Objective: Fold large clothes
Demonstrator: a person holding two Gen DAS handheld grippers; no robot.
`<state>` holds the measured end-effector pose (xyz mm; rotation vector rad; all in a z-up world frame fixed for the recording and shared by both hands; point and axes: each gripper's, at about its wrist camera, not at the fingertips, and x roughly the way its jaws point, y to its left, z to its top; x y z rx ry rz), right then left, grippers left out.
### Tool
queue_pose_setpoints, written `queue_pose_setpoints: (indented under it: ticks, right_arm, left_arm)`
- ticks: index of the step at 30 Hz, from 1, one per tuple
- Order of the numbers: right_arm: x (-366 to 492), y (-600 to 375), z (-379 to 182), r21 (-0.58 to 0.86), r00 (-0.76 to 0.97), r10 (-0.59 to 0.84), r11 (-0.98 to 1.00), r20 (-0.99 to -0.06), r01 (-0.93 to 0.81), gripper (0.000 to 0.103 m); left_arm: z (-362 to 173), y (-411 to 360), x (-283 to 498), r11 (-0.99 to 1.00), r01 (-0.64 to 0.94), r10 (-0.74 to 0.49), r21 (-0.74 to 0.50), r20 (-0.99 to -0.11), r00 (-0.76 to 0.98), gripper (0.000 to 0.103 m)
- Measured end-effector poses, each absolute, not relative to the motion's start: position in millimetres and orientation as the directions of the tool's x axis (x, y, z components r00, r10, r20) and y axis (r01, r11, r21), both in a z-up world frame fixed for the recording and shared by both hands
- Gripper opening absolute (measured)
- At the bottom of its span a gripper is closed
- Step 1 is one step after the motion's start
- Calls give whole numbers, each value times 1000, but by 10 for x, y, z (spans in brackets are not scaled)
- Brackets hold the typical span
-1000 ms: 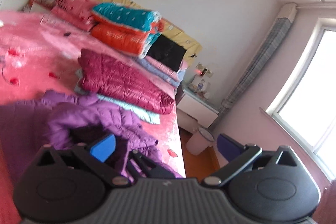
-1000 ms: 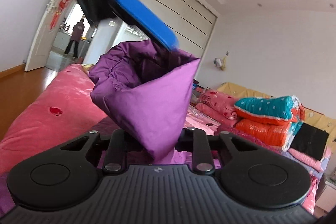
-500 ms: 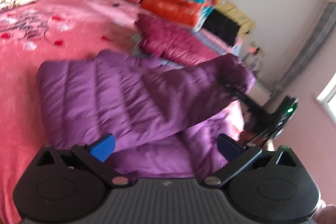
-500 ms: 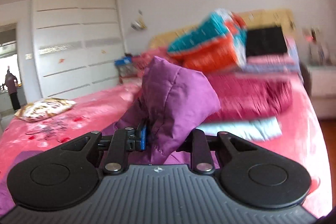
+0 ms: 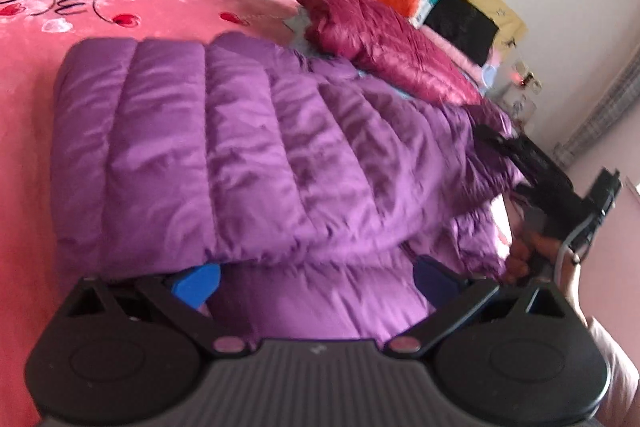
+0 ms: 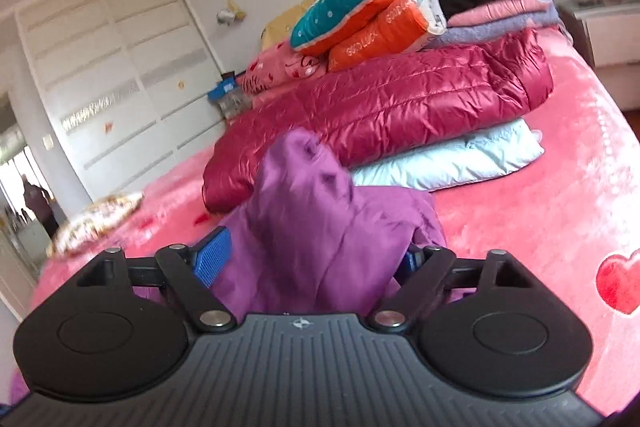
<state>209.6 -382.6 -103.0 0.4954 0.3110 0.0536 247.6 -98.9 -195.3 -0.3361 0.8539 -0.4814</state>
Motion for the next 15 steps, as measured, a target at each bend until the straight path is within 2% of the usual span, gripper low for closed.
queue_pose_setpoints:
  ticks: [3,4,5,6,7,11,15]
  right_arm:
    - [2125,-3923,-1045,502,953,111,864,-282,48,100]
    - [2166,-3935,-1072,505,952,106,861,-287,56,89]
    - [2208,-3916,-1107,511,950,105,857,-293,63,65]
    - [2202,-3911,-1125,524,947,111,849,-301,67,51]
    - [2240,-3914,-1140,541,940,130,838,-315,66,30]
    - [2266,-3810,-1070,536,934,157,843,-320,42,16]
    - [2300,-3834,-886,552,960,145,834,-240,12,11]
  left_arm:
    - [-1878,-917,2512,851,249,-506,-462,-598,622,102]
    - [-1841,-895,2517,851,251,-502,-461,-578,643,102]
    - [-1805,-880,2521,851,254,-500,-460,-562,659,102]
    - [-1764,-864,2538,852,257,-497,-457,-547,674,102]
    - [-1732,-848,2551,852,261,-495,-454,-534,686,102]
    - [-1649,-796,2624,858,250,-477,-449,-514,713,102]
    - [-1595,-782,2663,846,254,-480,-469,-463,746,102]
